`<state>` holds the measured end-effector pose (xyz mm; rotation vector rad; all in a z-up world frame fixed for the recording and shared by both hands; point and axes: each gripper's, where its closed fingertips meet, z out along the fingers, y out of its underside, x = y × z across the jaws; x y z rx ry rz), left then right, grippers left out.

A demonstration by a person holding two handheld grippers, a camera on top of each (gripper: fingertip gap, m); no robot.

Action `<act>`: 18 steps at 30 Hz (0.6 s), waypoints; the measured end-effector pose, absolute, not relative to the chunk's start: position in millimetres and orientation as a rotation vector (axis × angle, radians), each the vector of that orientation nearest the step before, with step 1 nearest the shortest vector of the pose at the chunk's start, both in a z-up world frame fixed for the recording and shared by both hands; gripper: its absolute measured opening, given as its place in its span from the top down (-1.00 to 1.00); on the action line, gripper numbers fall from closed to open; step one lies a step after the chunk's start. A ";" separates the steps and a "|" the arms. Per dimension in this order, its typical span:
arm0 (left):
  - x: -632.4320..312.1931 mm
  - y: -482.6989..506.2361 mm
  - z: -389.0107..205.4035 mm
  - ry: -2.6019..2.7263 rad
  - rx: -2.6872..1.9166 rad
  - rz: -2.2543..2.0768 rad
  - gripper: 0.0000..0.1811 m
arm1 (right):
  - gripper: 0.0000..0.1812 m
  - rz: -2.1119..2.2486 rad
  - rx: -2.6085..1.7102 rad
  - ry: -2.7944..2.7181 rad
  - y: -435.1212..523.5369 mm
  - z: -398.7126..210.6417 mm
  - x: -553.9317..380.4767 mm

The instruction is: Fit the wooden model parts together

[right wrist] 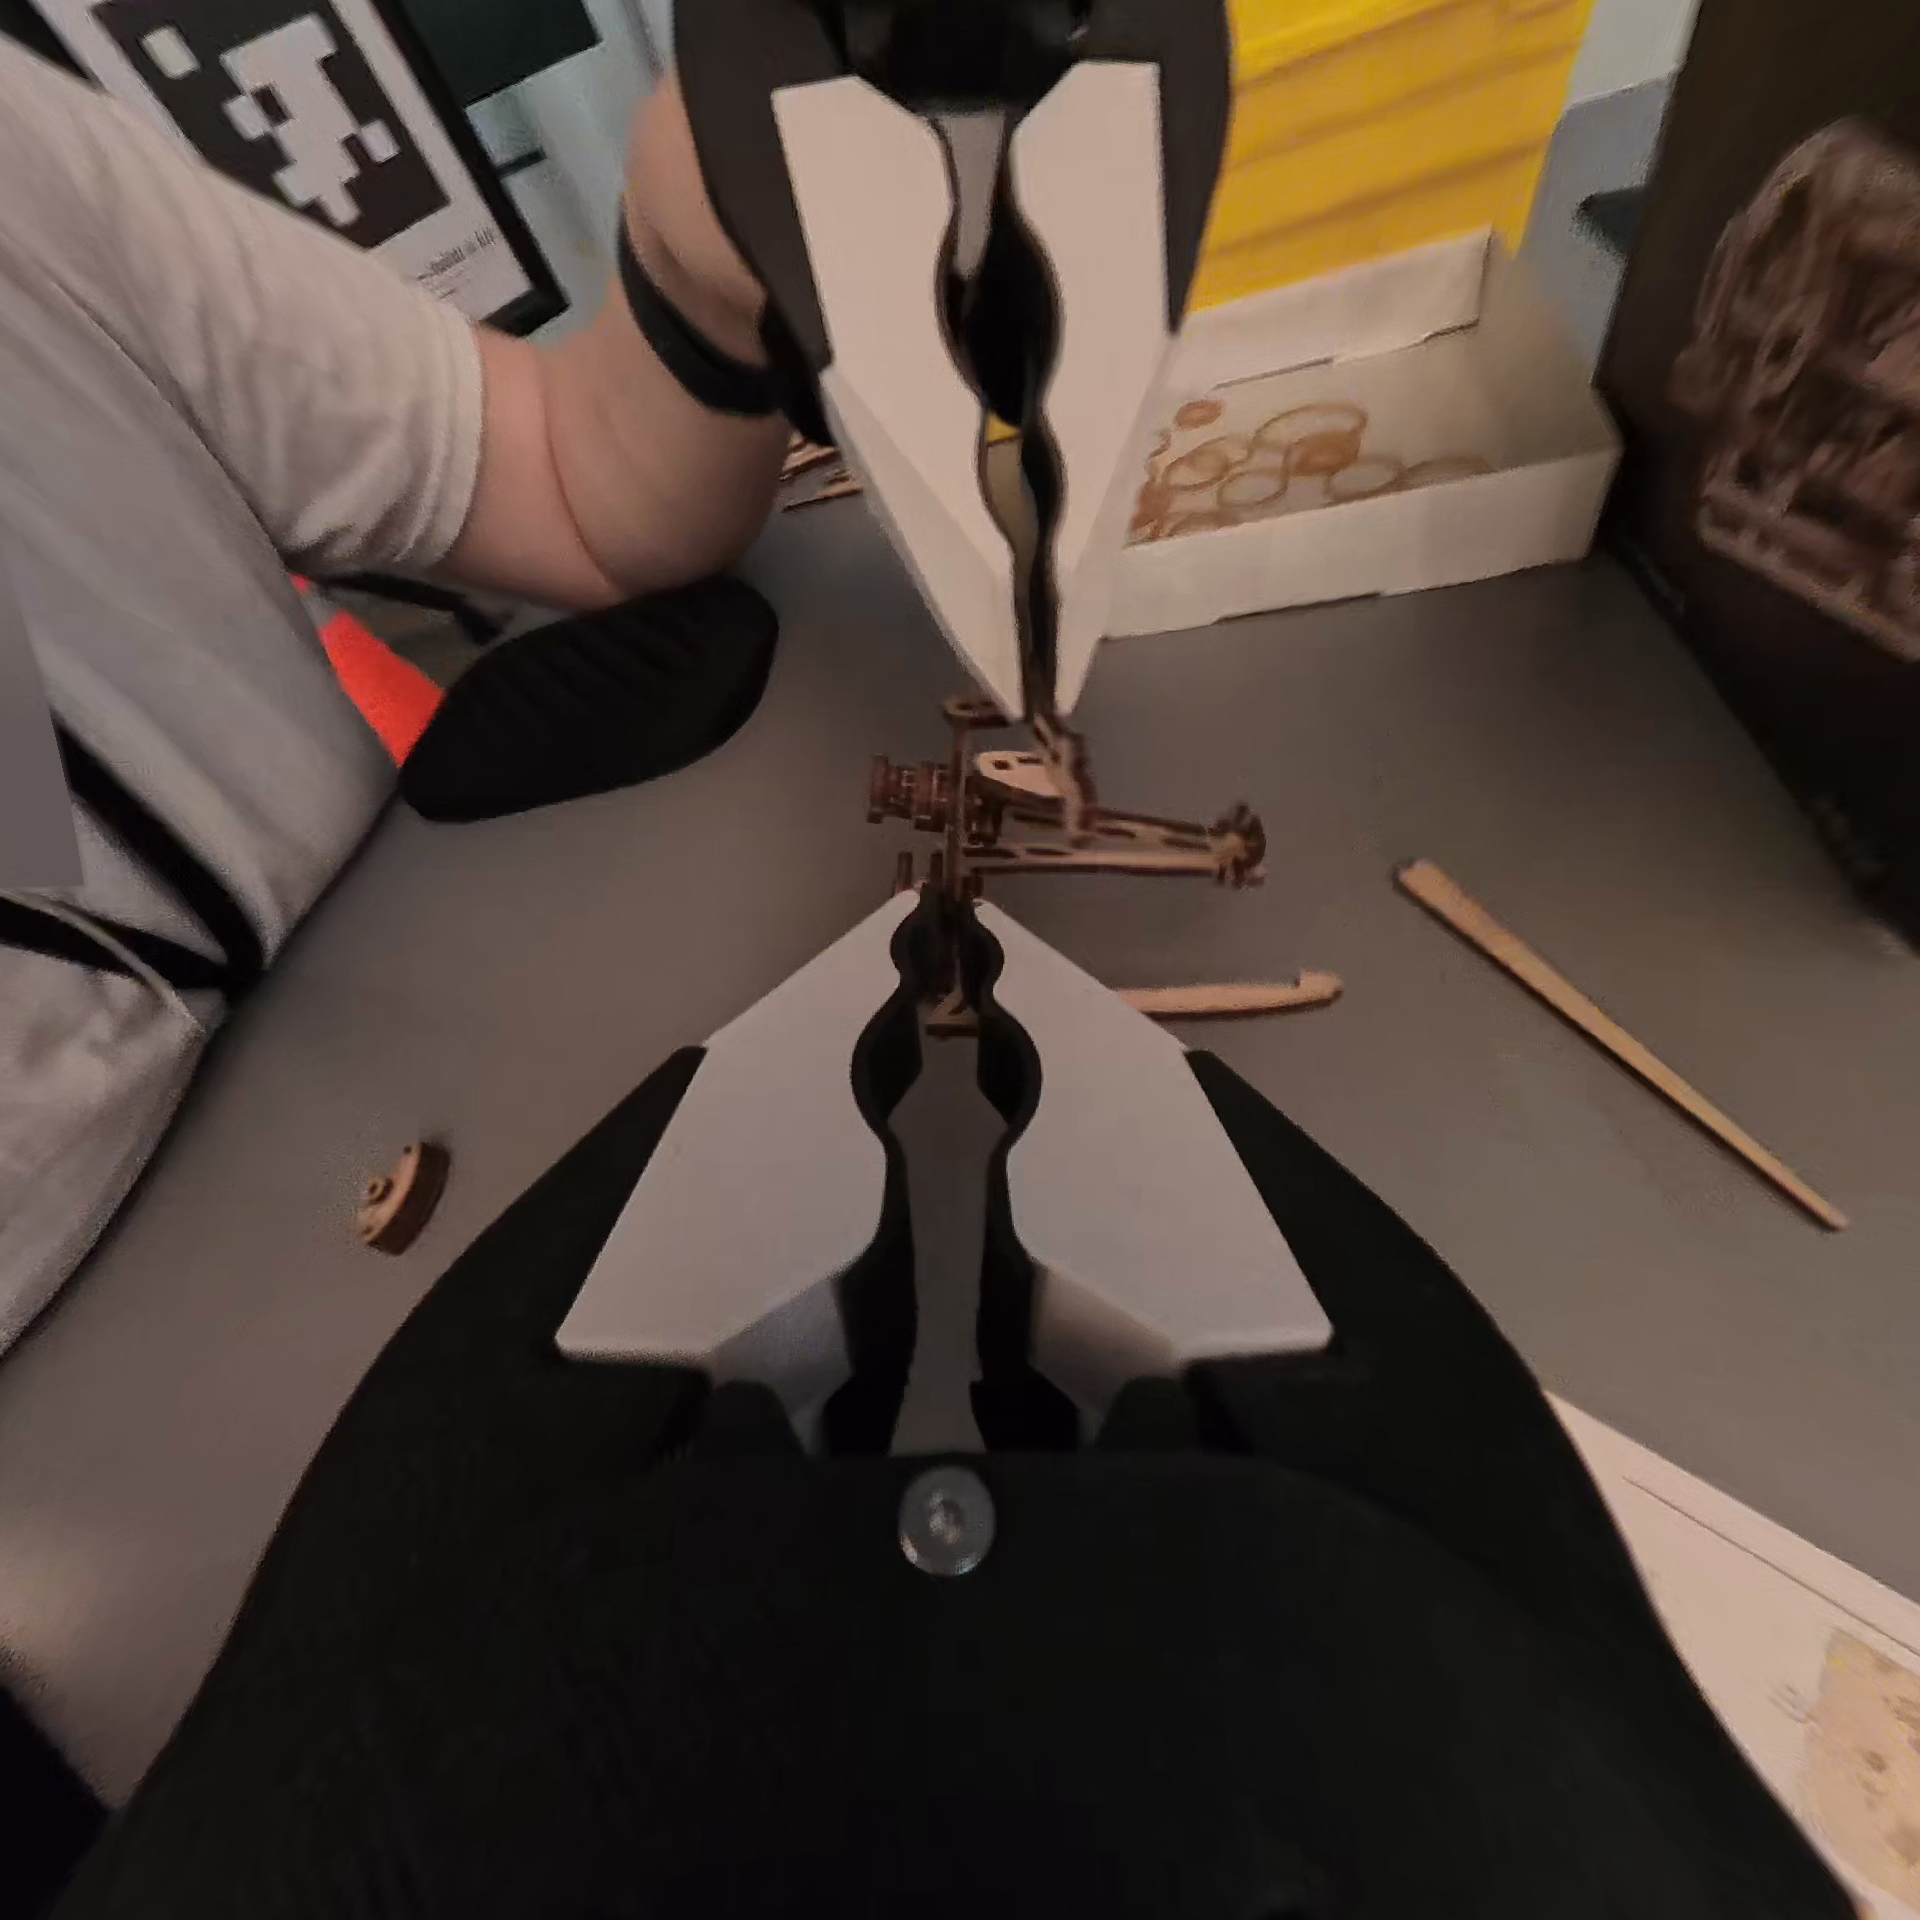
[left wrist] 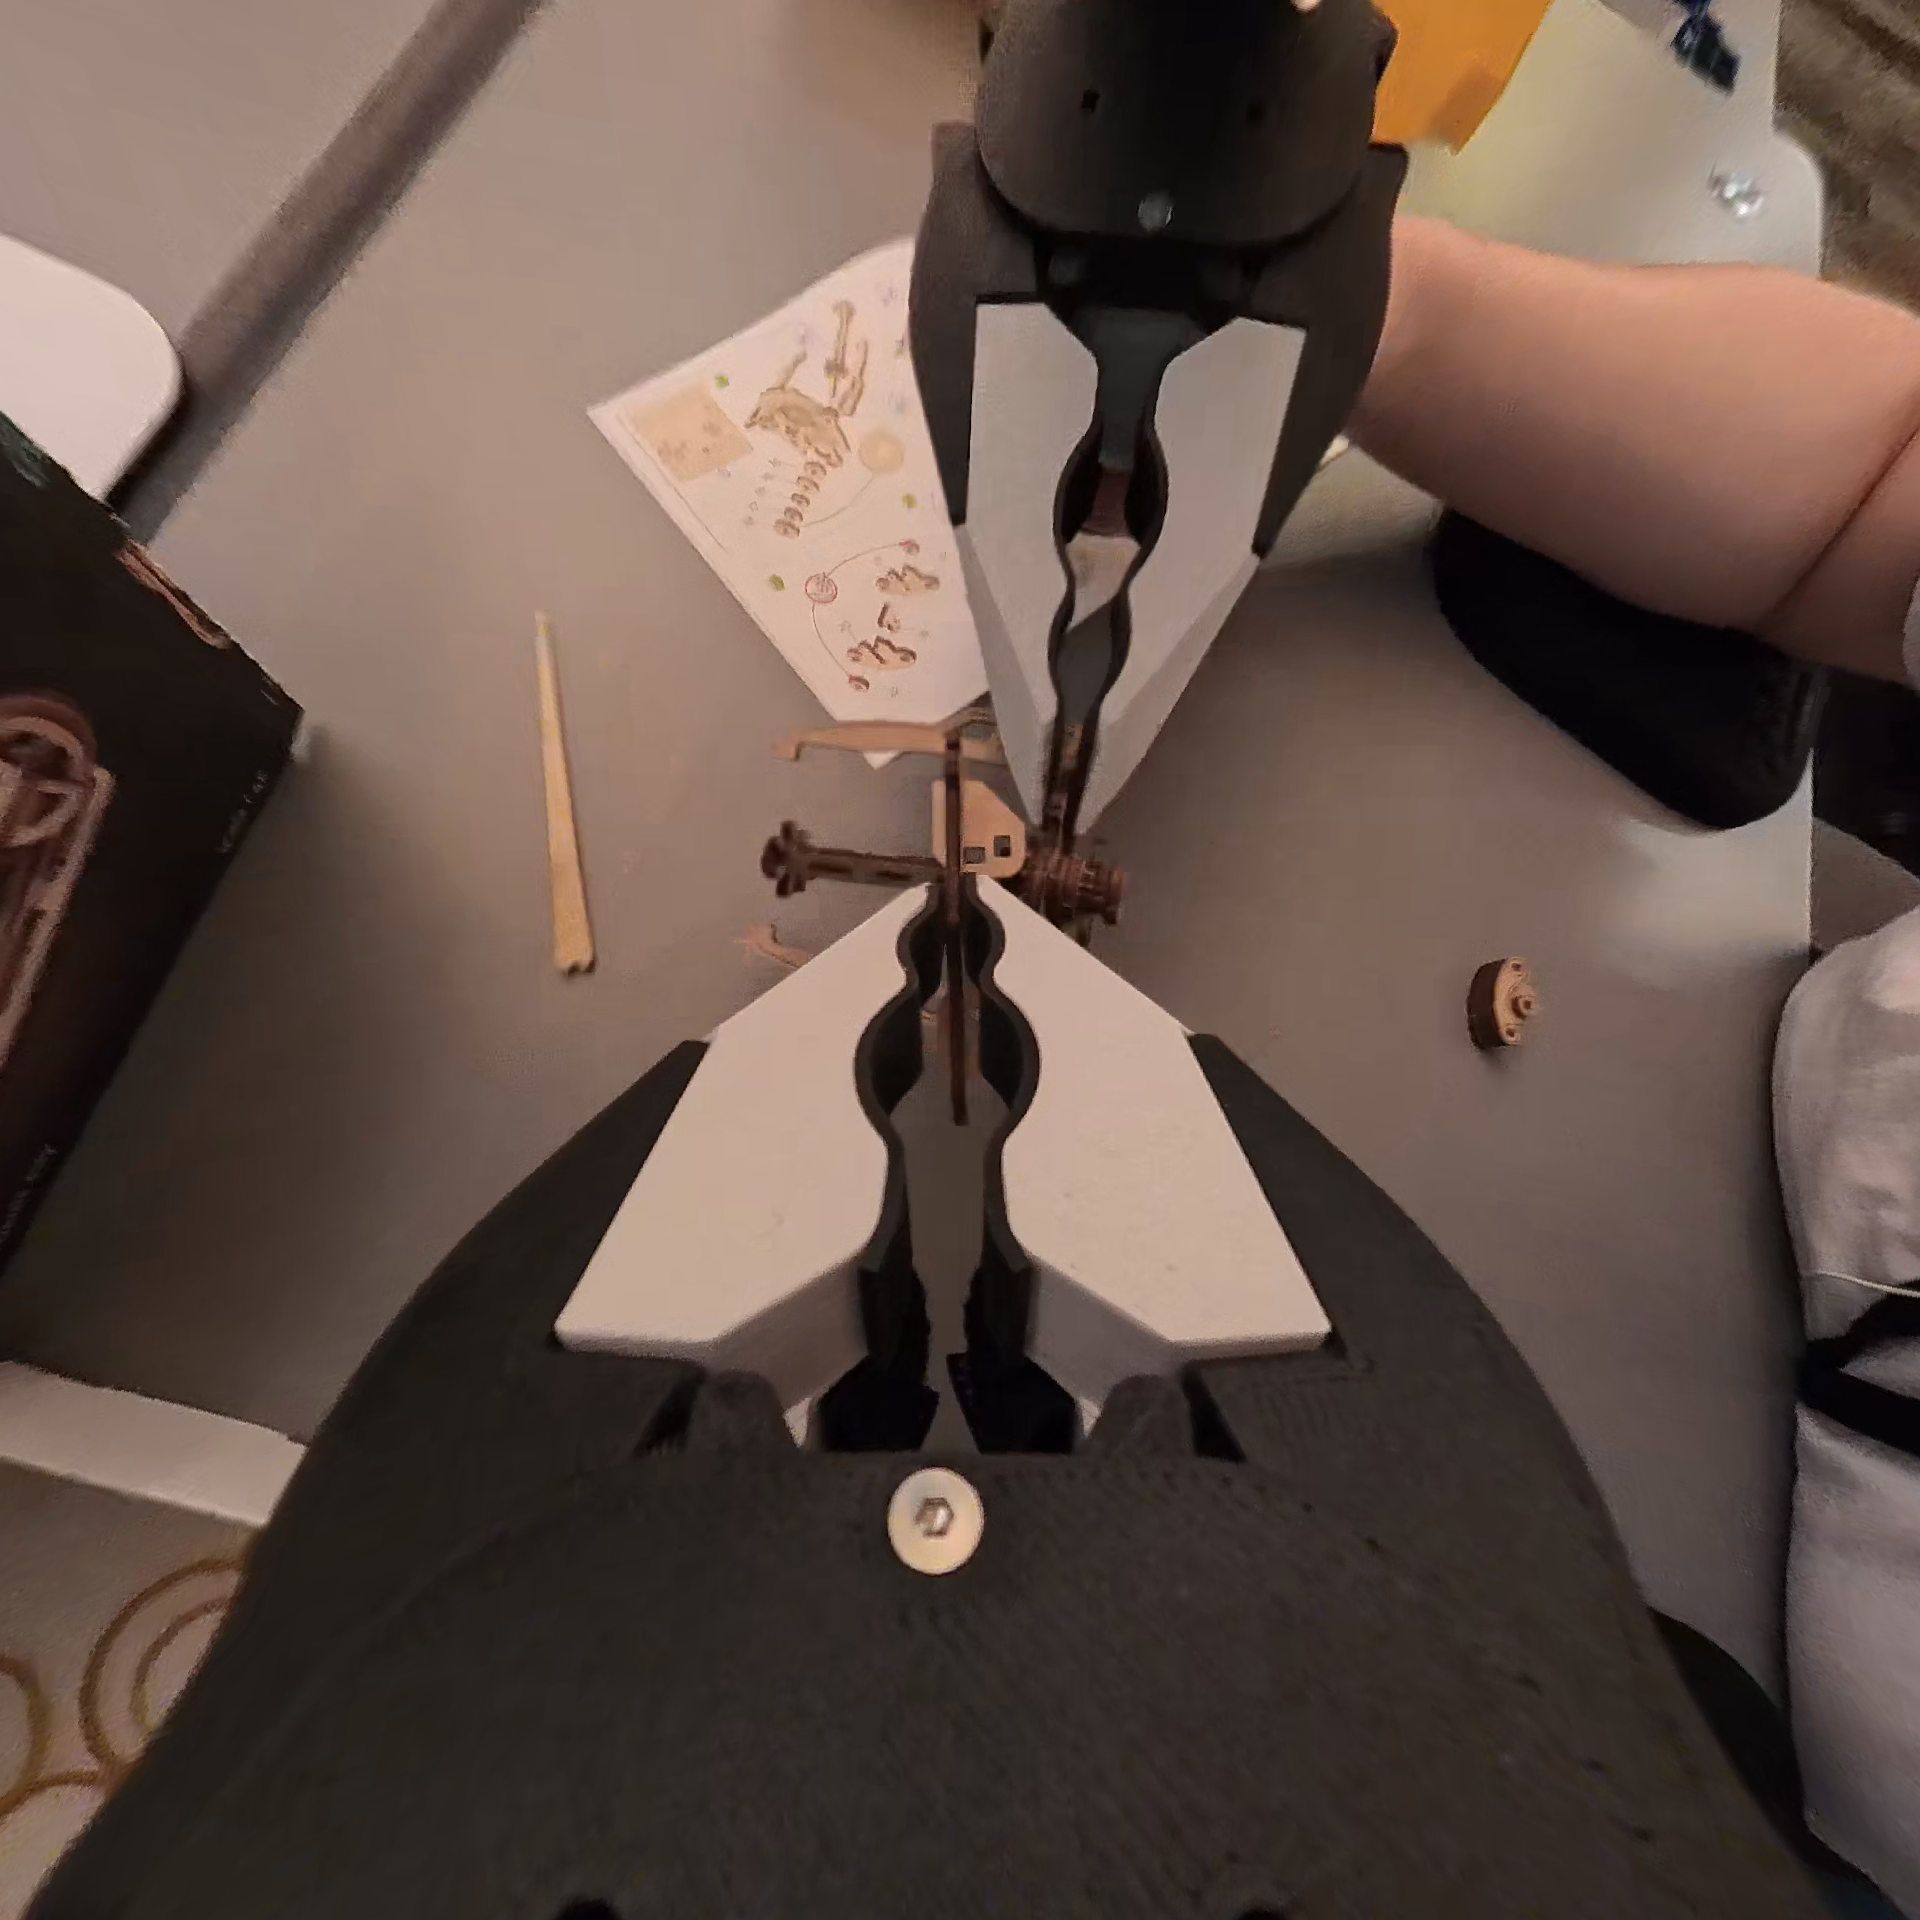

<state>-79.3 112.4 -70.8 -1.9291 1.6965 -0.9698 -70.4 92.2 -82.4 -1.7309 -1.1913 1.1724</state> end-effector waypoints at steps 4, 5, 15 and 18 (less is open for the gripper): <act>-84.2 109.0 -38.2 1.669 -1.819 -0.972 1.00 | 0.99 1.116 -1.733 -1.169 90.3 -51.1 -67.4; -85.3 107.7 -30.6 1.660 -1.793 -0.970 1.00 | 0.99 1.128 -1.758 -1.186 85.8 -46.3 -68.9; -86.0 75.4 6.6 1.684 -1.591 -1.064 1.00 | 0.98 0.926 -1.938 -1.253 70.8 -20.2 -80.9; -85.3 70.9 10.8 1.694 -1.547 -1.089 1.00 | 0.98 0.937 -1.890 -1.283 65.0 -13.3 -84.2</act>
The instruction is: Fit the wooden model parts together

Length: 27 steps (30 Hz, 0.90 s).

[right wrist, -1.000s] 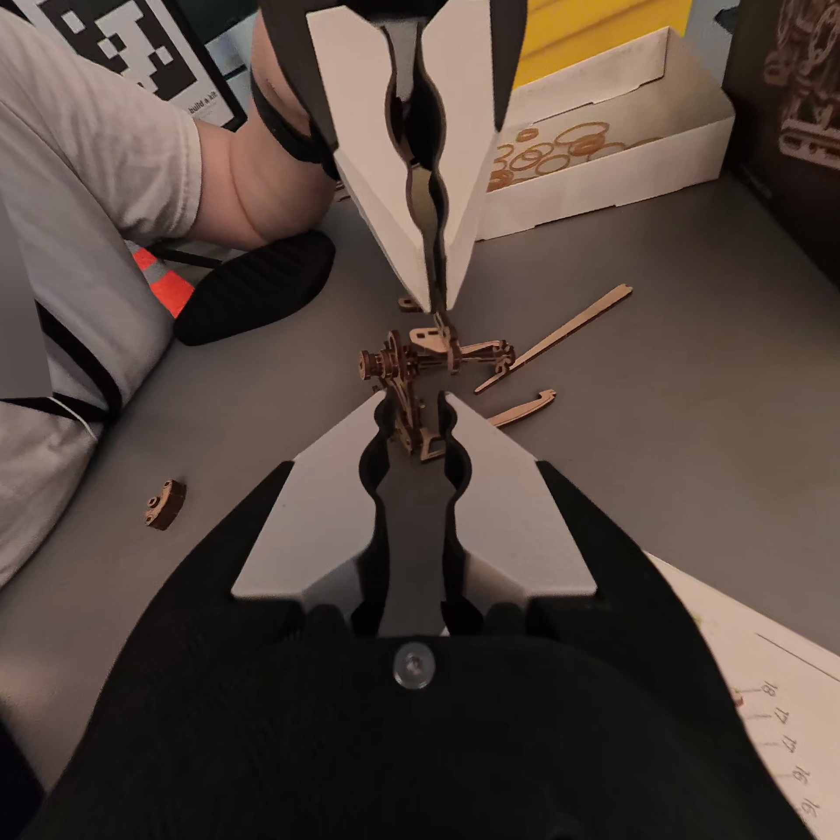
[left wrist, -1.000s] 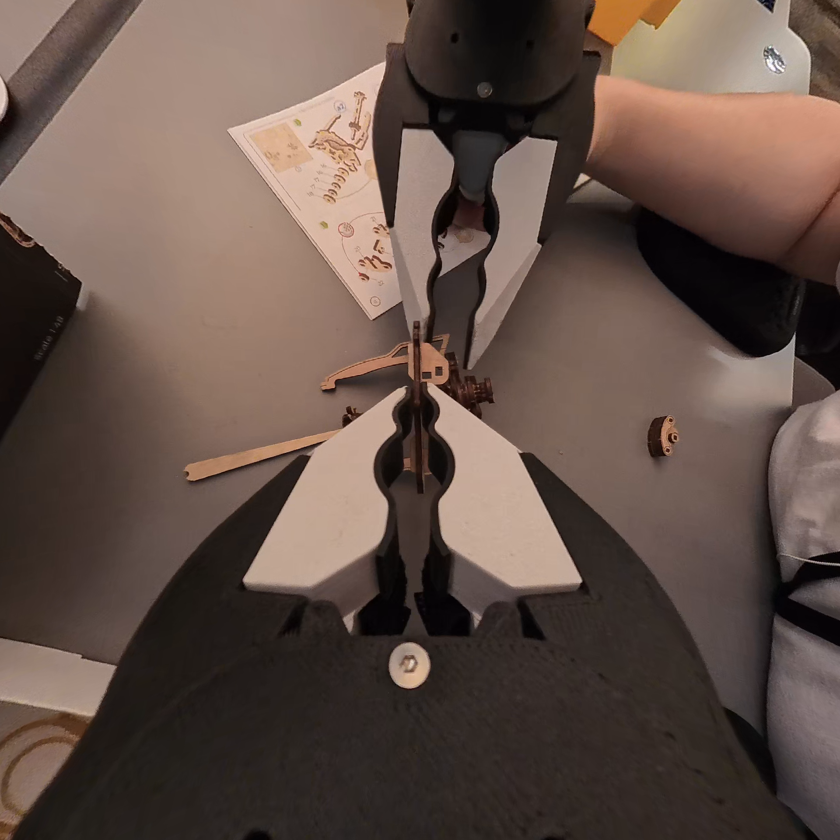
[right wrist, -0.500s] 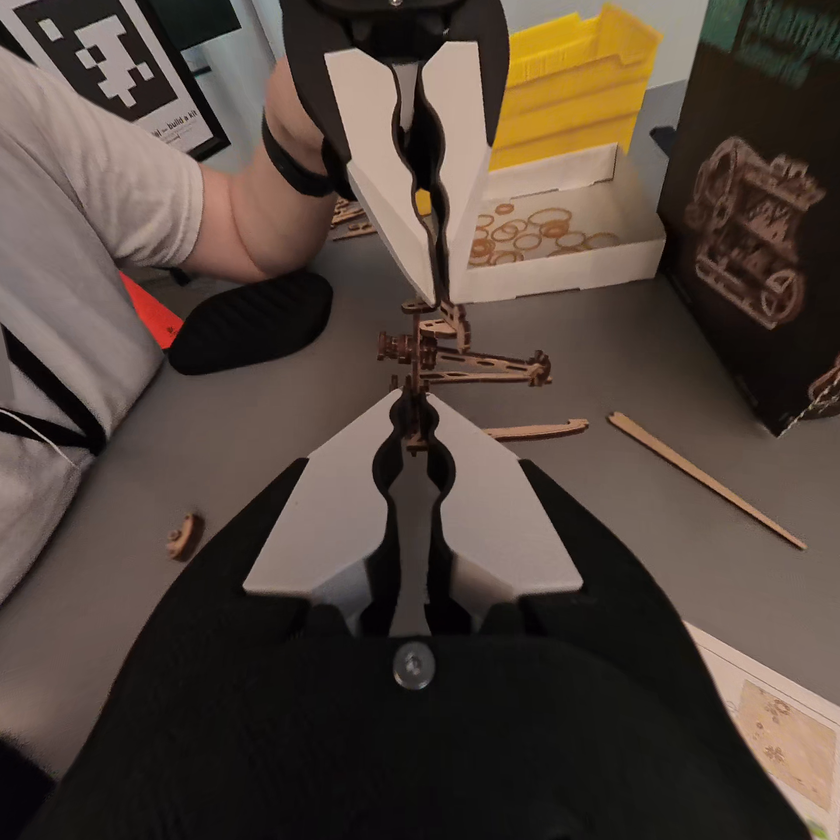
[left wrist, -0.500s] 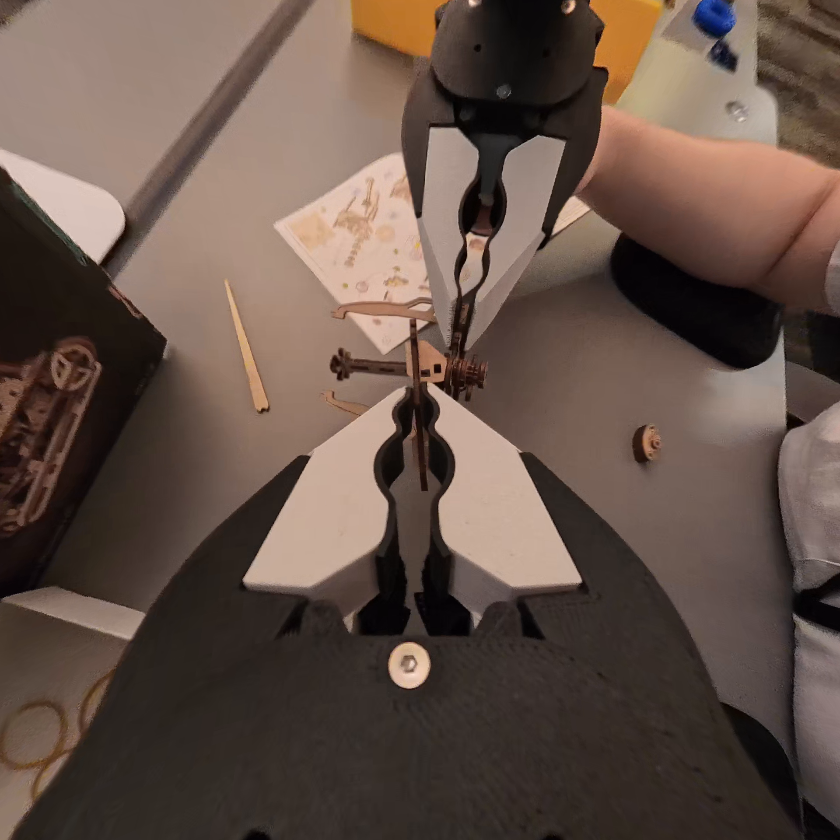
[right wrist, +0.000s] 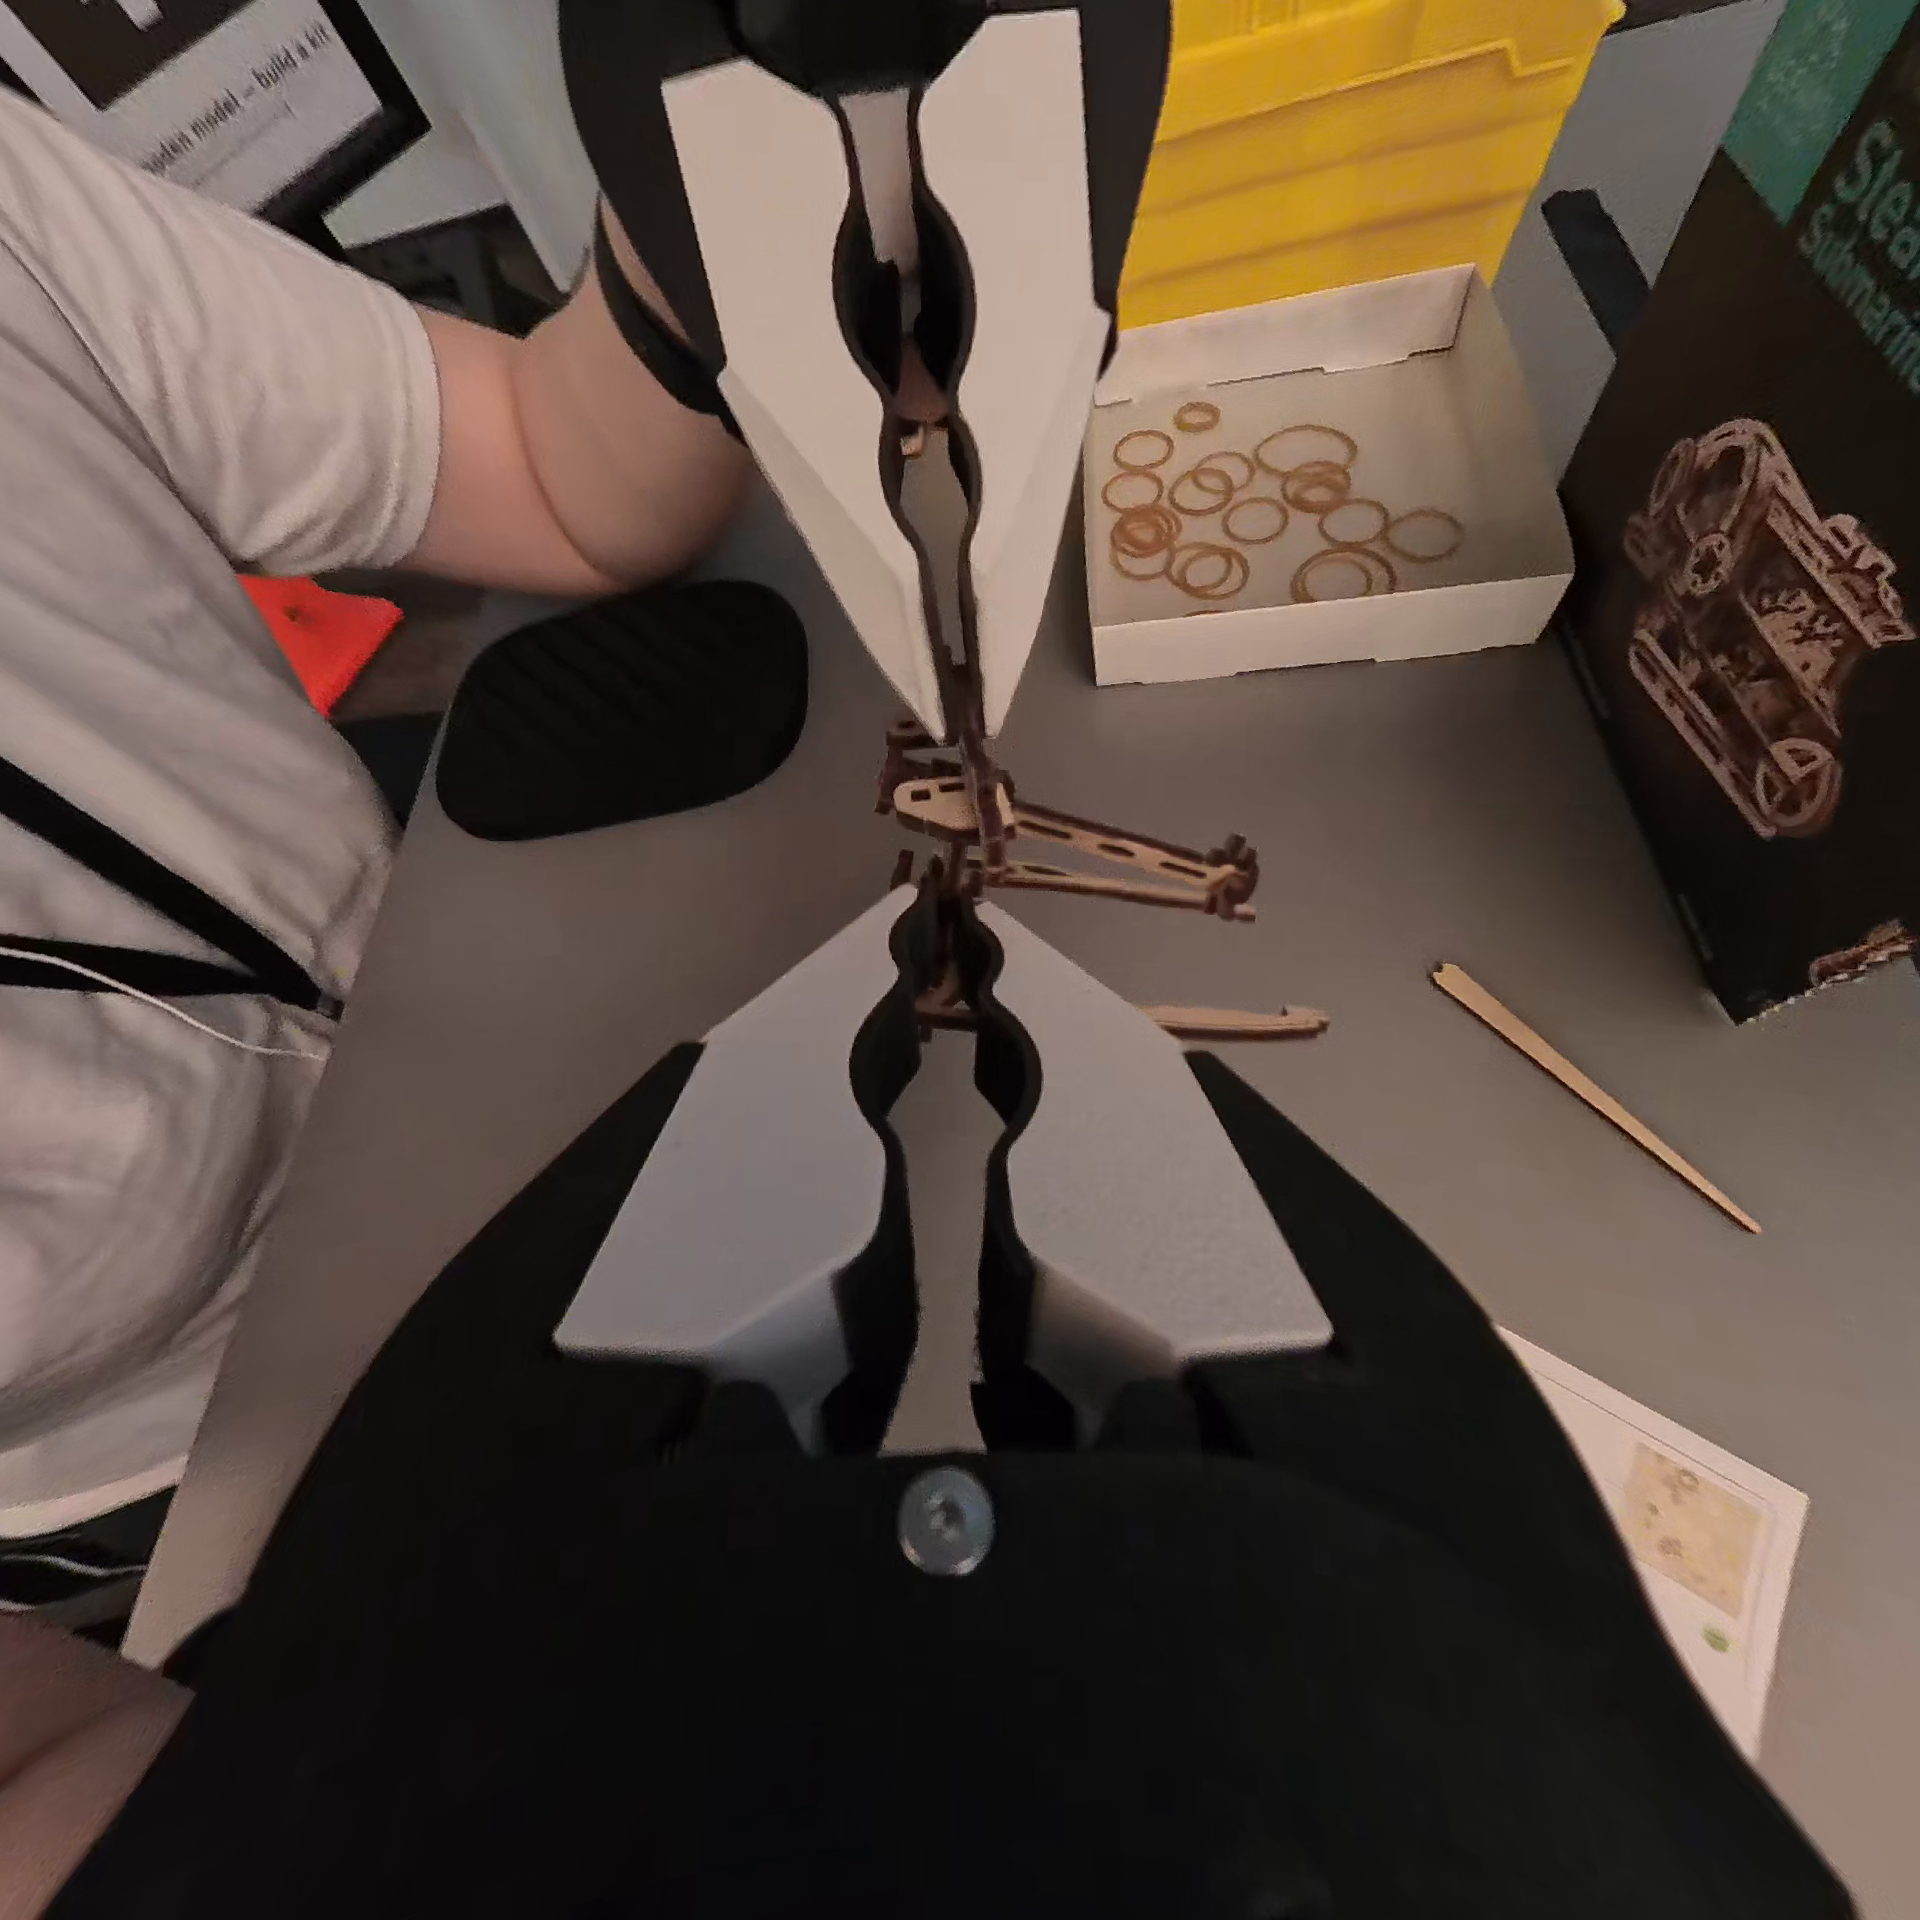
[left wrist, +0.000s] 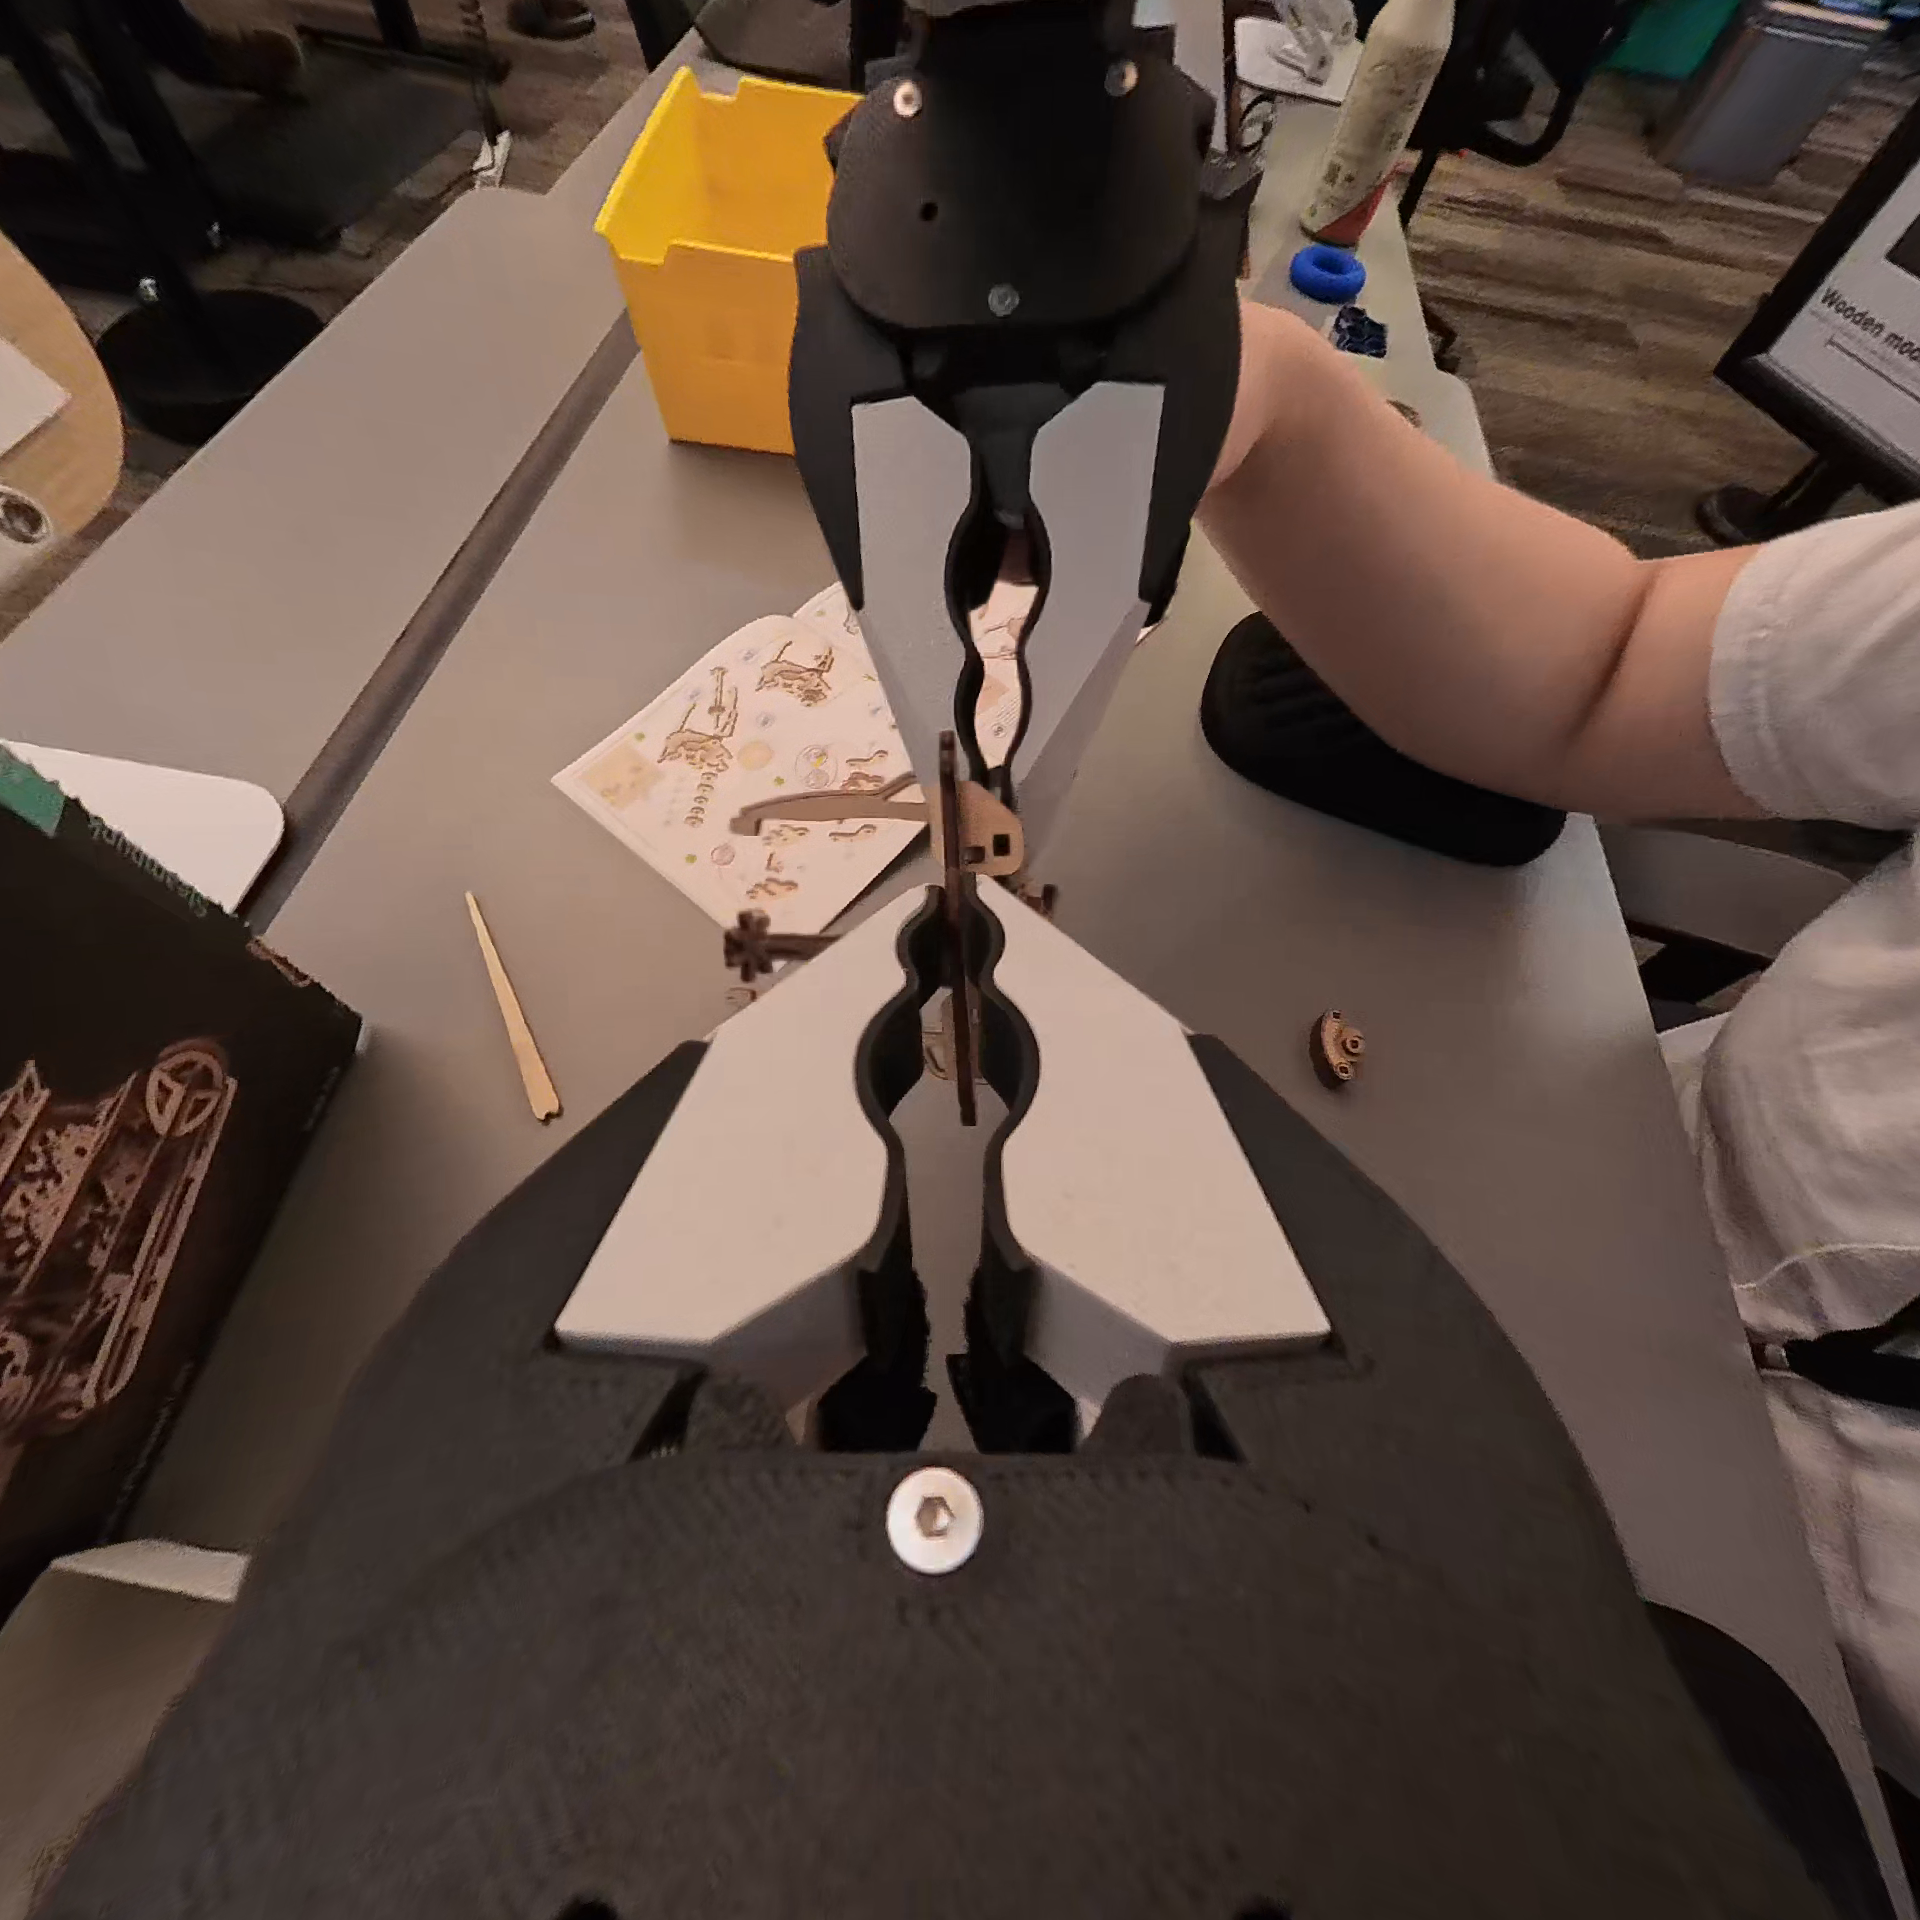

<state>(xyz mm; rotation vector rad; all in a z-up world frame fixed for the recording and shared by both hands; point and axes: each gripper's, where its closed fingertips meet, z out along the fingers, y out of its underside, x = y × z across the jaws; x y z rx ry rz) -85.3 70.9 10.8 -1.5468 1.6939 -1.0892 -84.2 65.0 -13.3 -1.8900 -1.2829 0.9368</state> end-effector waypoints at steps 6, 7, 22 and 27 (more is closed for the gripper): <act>-81.8 73.5 4.8 1.734 -1.512 -1.038 1.00 | 0.98 0.893 -1.885 -1.337 65.2 -22.9 -80.3; -80.7 77.2 4.9 1.724 -1.508 -1.021 1.00 | 0.99 0.899 -1.886 -1.342 65.2 -24.1 -79.0; -76.8 81.6 3.0 1.703 -1.501 -1.118 1.00 | 0.99 0.995 -1.819 -1.274 71.1 -14.4 -74.0; -76.1 84.8 3.4 1.695 -1.478 -1.039 1.00 | 0.99 0.978 -1.826 -1.267 72.3 -13.9 -74.5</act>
